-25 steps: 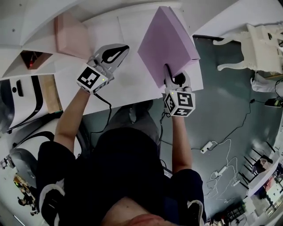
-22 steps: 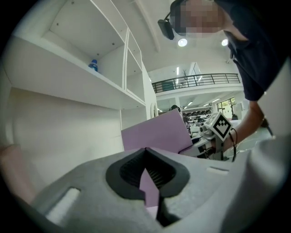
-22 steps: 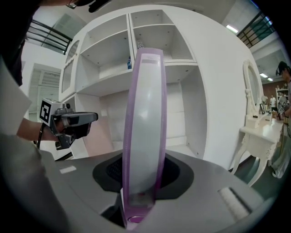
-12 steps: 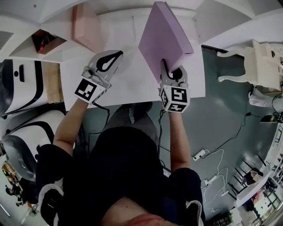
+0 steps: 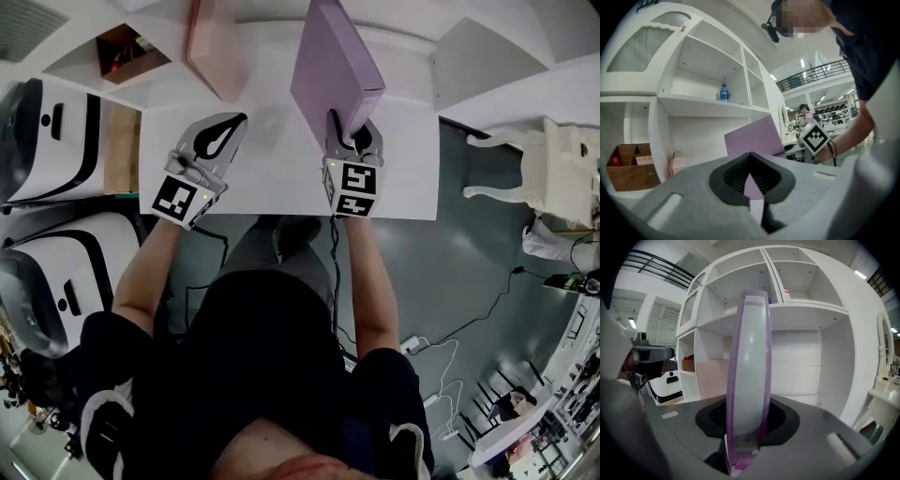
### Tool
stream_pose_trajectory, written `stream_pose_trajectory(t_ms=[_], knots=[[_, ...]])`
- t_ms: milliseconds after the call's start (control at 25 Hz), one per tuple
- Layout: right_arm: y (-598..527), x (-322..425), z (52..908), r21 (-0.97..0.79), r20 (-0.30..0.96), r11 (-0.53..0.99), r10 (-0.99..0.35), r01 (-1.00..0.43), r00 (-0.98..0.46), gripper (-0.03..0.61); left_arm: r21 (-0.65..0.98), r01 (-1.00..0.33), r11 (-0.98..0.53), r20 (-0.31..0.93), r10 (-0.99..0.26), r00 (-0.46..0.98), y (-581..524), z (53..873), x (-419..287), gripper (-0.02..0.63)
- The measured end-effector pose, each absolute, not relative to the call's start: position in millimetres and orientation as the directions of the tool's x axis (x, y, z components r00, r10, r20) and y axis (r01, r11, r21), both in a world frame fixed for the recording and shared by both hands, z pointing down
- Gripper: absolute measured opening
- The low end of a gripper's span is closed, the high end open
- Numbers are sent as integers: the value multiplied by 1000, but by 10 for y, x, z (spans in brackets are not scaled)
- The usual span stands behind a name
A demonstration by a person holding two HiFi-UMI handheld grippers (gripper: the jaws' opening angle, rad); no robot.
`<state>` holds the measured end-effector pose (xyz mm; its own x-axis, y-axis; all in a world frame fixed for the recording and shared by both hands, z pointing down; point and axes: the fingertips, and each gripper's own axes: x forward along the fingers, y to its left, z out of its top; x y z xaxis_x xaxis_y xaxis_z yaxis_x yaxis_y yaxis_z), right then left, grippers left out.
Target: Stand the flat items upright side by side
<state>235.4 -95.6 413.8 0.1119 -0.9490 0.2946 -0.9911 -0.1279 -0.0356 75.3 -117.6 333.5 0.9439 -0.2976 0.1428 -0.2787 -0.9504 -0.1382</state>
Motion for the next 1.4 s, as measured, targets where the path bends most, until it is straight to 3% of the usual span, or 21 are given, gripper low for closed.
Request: stream_pose_trajectory(t_ms=[320, 1400], knots=[[-1343, 2048, 4241, 26, 307, -65, -949, -998, 70, 135, -152, -396, -906, 148, -417, 897, -1138, 3297, 304, -2], [-2582, 1413, 4619, 78, 345, -116, -929, -990, 136, 135, -105, -500, -860, 148, -511, 847, -1658, 3397, -667, -2]])
